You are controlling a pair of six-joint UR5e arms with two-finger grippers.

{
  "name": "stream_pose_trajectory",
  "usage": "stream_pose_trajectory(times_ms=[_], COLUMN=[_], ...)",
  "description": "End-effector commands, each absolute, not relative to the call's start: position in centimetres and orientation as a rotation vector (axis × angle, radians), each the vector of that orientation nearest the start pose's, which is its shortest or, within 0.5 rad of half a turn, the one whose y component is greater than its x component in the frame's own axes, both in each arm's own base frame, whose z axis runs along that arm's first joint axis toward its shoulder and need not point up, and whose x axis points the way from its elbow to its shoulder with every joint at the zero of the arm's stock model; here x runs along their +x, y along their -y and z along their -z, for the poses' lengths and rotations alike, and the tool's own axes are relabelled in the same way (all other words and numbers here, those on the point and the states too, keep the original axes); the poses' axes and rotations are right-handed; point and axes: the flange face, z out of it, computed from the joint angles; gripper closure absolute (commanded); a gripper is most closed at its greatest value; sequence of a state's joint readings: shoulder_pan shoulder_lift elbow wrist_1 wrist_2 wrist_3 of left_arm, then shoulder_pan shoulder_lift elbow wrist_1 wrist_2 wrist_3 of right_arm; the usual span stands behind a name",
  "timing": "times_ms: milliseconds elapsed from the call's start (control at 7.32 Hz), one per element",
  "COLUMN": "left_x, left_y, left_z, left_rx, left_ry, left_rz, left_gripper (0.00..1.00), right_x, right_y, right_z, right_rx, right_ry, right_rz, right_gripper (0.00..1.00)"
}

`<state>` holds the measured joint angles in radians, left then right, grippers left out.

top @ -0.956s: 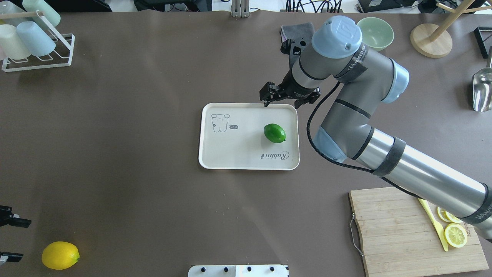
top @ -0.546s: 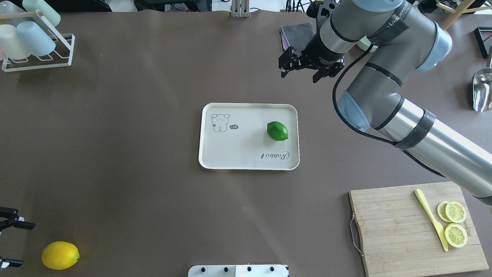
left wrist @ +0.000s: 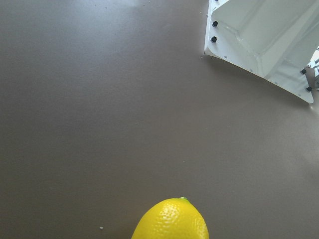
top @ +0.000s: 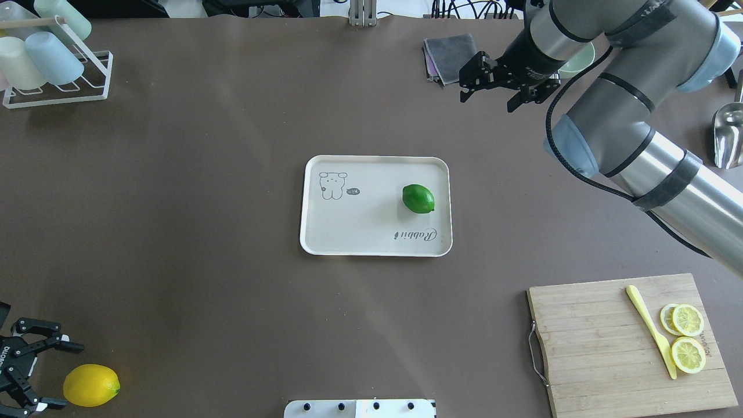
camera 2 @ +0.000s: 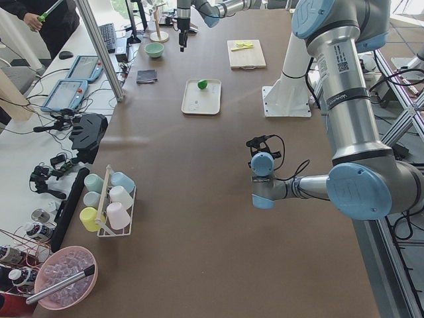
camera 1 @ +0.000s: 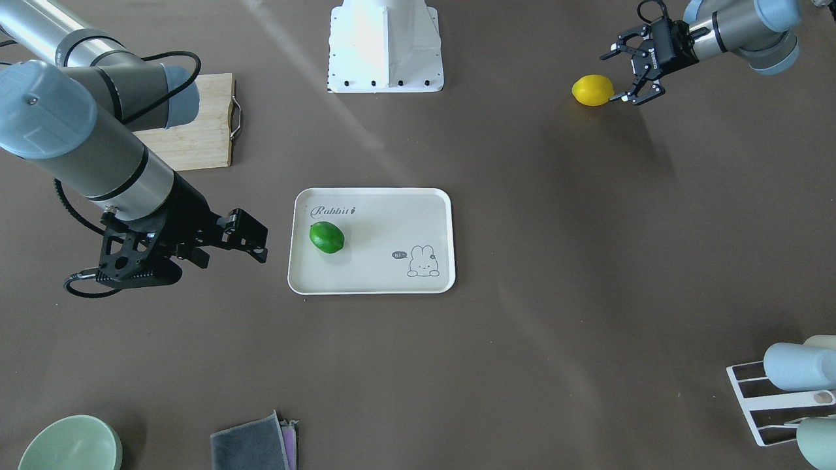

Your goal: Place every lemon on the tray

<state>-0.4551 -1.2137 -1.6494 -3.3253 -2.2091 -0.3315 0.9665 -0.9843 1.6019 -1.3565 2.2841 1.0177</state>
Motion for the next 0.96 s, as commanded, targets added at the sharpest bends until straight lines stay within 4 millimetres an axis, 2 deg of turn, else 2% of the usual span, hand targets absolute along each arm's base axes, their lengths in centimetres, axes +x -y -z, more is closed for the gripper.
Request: stream_pose_trajectory(times_ms=[0,273,546,820], left_x=[26.5,26.7,27.3,27.5], left_y=[20.7,20.7,20.6,20.7], left_z=[-57.8,-58.1,-58.1,-58.5], left_rx=[0.765,0.760,0.755,0.748], left_ry=[-1.405,-1.404,-1.410,-1.407], left_rz=[-1.091,-1.094,-1.100,-1.101], left_gripper=[0.03,0.03,0.03,0.03], right_x=[-31.1,-30.2,-28.0,-25.0], right_y=[59.7,59.4,59.0,58.1], right_z=[-29.2,-32.1,-36.5,-40.5], right_rx=[0.065,0.057,0.077,0.098], right_ry=[1.016,0.990,0.948,0.921], right_rz=[-0.065,-0.062,0.001,0.074], right_gripper=[0.00,0.00,0.00,0.00])
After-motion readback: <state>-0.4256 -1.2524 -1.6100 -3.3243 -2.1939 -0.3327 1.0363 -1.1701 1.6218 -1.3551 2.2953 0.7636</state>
